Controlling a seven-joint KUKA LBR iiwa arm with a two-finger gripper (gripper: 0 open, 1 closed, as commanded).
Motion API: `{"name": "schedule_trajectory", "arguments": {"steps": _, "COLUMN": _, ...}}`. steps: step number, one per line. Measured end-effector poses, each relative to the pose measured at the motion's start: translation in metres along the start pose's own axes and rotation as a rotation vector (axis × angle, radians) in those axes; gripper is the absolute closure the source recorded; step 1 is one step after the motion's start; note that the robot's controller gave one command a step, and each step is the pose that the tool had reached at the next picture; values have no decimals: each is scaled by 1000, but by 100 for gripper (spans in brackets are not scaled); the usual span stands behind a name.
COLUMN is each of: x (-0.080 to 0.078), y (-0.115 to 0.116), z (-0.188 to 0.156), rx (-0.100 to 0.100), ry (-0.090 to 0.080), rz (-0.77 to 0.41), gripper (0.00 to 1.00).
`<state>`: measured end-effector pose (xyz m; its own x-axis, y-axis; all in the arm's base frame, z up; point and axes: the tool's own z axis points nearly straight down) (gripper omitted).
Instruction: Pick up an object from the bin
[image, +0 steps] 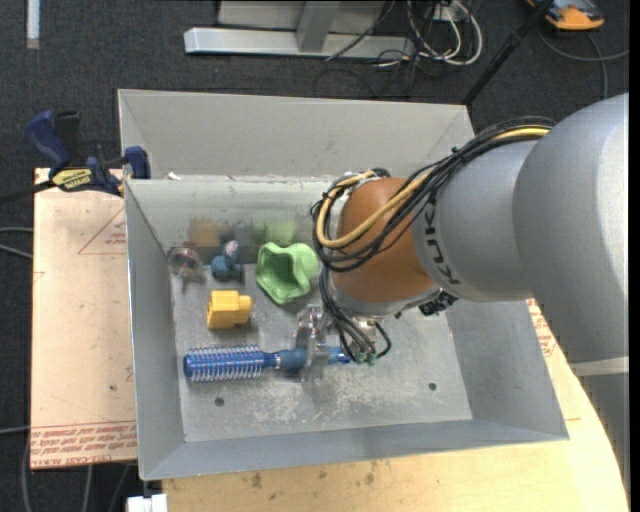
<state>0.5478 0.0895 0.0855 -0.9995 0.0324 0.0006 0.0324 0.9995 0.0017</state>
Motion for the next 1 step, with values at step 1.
{"name": "schedule_trajectory", "arguments": {"steps": 1, "x": -41, "y": 4, "z": -191, "rx": 0, "ry": -12, "rz": -51, "gripper": 100}}
